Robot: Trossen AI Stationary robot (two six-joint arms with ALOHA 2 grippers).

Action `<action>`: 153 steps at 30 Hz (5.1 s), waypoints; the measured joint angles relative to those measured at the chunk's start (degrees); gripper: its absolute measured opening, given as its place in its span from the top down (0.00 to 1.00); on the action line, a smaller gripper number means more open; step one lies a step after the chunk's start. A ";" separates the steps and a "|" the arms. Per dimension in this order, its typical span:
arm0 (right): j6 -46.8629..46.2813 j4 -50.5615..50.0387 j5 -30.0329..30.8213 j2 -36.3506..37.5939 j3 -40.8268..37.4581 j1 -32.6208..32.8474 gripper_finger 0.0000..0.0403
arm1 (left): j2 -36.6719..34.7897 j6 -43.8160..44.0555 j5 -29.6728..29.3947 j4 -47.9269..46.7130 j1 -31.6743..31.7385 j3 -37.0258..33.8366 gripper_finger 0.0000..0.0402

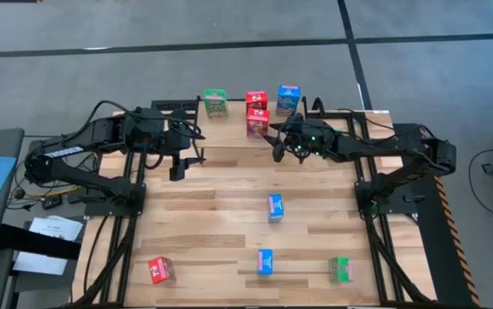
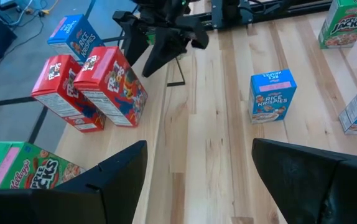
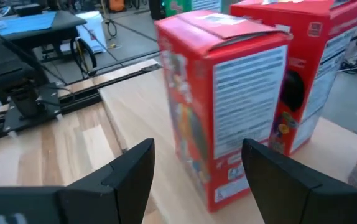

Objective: Stack cereal on shelf
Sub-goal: Put the top red cereal box on the shelf aligned with the other red cereal box

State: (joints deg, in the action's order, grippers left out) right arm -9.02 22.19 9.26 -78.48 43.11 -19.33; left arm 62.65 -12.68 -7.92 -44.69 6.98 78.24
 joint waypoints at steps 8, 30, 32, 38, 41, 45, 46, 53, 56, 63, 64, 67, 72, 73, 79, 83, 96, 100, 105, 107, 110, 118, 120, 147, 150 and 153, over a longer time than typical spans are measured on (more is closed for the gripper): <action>0.95 -3.75 -0.15 -3.33 3.55 -0.28 0.34 | 0.00 -0.07 0.02 -0.04 -0.02 0.00 0.31; -2.08 -35.40 1.33 -3.12 16.96 2.36 0.34 | 0.00 -0.07 0.04 -0.07 0.00 0.00 0.31; -2.08 -35.68 1.21 -3.13 17.85 3.67 0.34 | 0.00 -0.07 0.04 -0.05 0.00 0.00 0.31; -1.22 -35.24 1.16 -3.13 20.21 7.04 0.34 | 0.00 -0.12 0.04 -0.07 -0.02 0.00 0.31; 0.46 -32.86 1.13 -3.33 20.35 7.77 0.34 | 0.00 -0.14 0.04 -0.05 -0.01 0.00 0.31; 3.59 -29.78 1.09 -3.34 20.35 7.21 0.34 | 0.00 -0.14 0.06 -0.04 -0.01 0.00 0.31; 3.94 -29.19 1.09 -3.34 20.35 7.15 0.34 | 0.00 -0.14 0.04 -0.04 0.01 0.00 0.31; 4.59 -26.55 -1.16 -3.34 20.35 5.99 0.34 | 0.00 -0.09 0.04 -0.04 0.00 0.00 0.31; 4.57 -26.38 -1.20 -3.34 20.35 6.01 0.34 | 0.00 -0.07 0.04 -0.04 0.01 0.00 0.31; 2.87 -23.81 -1.37 -5.84 20.48 6.22 0.34 | 0.00 -0.03 0.04 -0.02 -0.01 0.00 0.31; 2.08 -24.41 -1.66 -6.39 20.23 6.50 0.34 | 0.00 -0.01 0.06 -0.04 -0.02 0.00 0.31; 2.40 -22.56 -1.75 -8.00 20.48 8.23 0.34 | 0.00 0.08 0.04 -0.02 -0.02 0.00 0.31; 3.16 -24.11 1.12 -8.67 20.16 9.53 0.34 | -0.01 0.08 0.15 -0.38 0.00 0.00 0.31; 3.30 -23.43 1.20 -8.53 20.27 9.45 0.34 | 0.00 0.08 0.14 -0.44 -0.02 0.00 0.31; 3.52 -23.82 1.38 -8.11 20.33 7.21 0.34 | 0.00 0.06 0.27 -0.90 -0.01 0.00 0.31; 3.55 -23.98 1.39 -8.09 20.33 5.35 0.34 | -0.02 0.06 0.58 -0.90 0.01 0.00 0.31; 3.65 -23.93 1.36 -8.09 20.33 2.99 0.34 | 0.00 0.00 0.60 -0.90 0.00 0.00 0.31; 3.62 -23.91 1.33 -8.09 20.33 2.73 0.34 | 0.00 -0.01 0.61 -0.90 0.01 0.00 0.31; 3.12 -23.93 0.51 -8.09 20.31 3.27 0.34 | 0.00 -0.03 0.61 -0.92 -0.02 0.00 0.31; 3.04 -23.93 -0.15 -8.09 20.31 3.75 0.34 | 0.00 -0.03 0.61 -0.92 0.00 0.00 0.31; 3.02 -23.93 -0.20 -8.09 20.31 4.51 0.34 | 0.00 -0.05 0.61 -0.92 -0.01 0.00 0.31; 1.47 -22.55 -0.20 -8.93 20.31 5.09 0.34 | 0.00 -0.05 0.61 -0.92 -0.02 0.00 0.31; 1.33 -21.77 -0.22 -10.17 20.27 5.09 0.34 | 0.00 -0.05 0.61 -0.92 0.00 0.00 0.31; 1.79 -19.05 1.40 -11.80 20.68 3.03 0.34 | -0.02 -0.12 0.85 -1.01 0.01 0.00 0.31; 1.81 -18.60 1.40 -11.80 20.68 3.02 0.34 | -0.02 -0.12 0.85 -1.01 0.01 0.00 0.31; 1.84 -18.57 1.40 -11.80 20.68 3.04 0.34 | -0.02 -0.12 0.87 -0.98 0.01 0.00 0.31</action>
State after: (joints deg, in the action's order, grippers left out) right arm -7.18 3.62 10.66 -90.28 63.79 -16.29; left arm 62.63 -12.80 -7.05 -45.67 6.98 78.24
